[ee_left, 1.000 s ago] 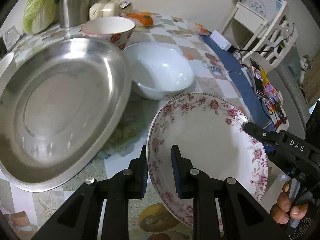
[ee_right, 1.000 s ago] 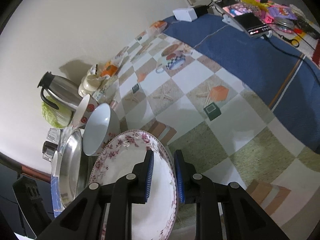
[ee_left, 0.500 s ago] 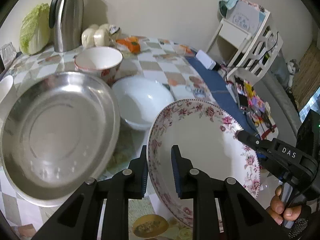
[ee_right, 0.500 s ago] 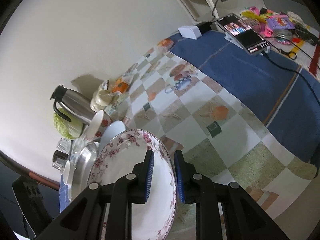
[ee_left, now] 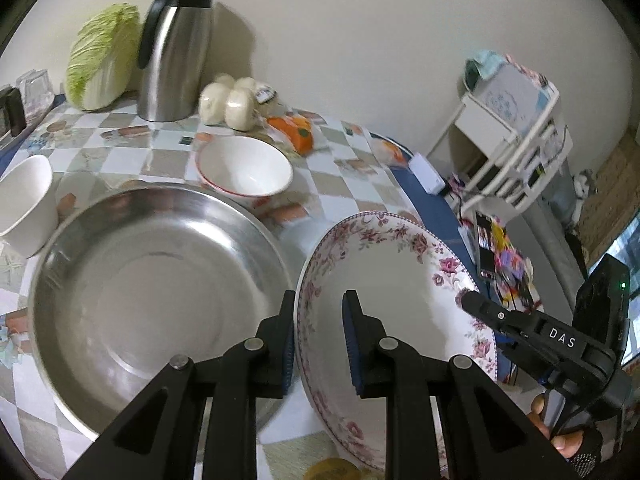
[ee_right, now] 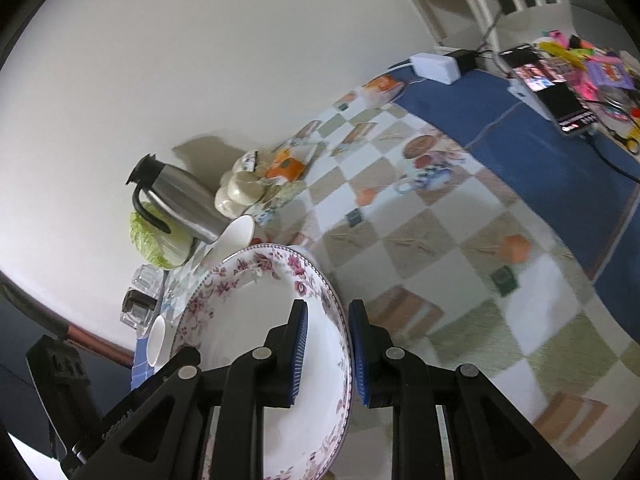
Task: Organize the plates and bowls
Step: 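Carry the floral plate over the steel basin with the right tool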
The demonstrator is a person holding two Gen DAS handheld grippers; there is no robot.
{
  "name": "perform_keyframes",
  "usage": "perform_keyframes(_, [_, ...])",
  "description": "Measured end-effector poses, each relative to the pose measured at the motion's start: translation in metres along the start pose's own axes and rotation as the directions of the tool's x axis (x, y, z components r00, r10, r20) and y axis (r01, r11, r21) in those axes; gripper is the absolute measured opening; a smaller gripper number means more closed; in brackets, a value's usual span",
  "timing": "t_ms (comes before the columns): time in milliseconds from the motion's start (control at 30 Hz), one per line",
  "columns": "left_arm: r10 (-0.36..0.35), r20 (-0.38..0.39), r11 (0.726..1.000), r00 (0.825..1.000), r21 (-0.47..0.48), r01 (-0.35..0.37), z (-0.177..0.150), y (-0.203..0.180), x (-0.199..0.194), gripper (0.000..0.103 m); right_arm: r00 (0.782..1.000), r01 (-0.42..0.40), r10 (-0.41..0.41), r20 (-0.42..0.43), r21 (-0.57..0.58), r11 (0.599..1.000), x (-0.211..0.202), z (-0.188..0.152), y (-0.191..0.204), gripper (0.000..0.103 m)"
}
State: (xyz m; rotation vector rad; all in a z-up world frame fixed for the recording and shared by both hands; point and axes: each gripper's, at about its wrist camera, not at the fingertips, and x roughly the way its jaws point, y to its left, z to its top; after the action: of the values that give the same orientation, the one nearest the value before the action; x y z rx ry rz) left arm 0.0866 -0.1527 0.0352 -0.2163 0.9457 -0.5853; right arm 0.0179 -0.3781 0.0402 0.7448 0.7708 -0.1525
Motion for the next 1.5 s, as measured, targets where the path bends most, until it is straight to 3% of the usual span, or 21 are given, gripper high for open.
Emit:
perform_keyframes(400, [0.008, 0.064, 0.985, 0.998, -0.170, 0.003, 0.018, 0.075, -0.020, 0.022, 0.998, -0.044, 0.040, -0.049, -0.089, 0.995, 0.050, 0.003, 0.066, 0.023])
perform_keyframes(867, [0.087, 0.105, 0.966, 0.991, -0.253, -0.058, 0.023, 0.143, -0.053, 0.022, 0.985, -0.120, 0.099, -0.143, -0.152, 0.981, 0.099, -0.022, 0.130, 0.023])
perform_keyframes(1067, [0.112, 0.094, 0.956, 0.989, -0.282, -0.081, 0.020, 0.161, -0.055, 0.023, 0.978, -0.131, 0.101, -0.181, -0.161, 0.978, 0.115, -0.031, 0.140, 0.023])
perform_keyframes(1500, [0.123, -0.013, 0.945, 0.992, -0.304, -0.121, 0.008, 0.171, -0.015, 0.023, 0.971, -0.046, 0.012, -0.237, -0.141, 0.989, 0.144, -0.038, 0.120, 0.023])
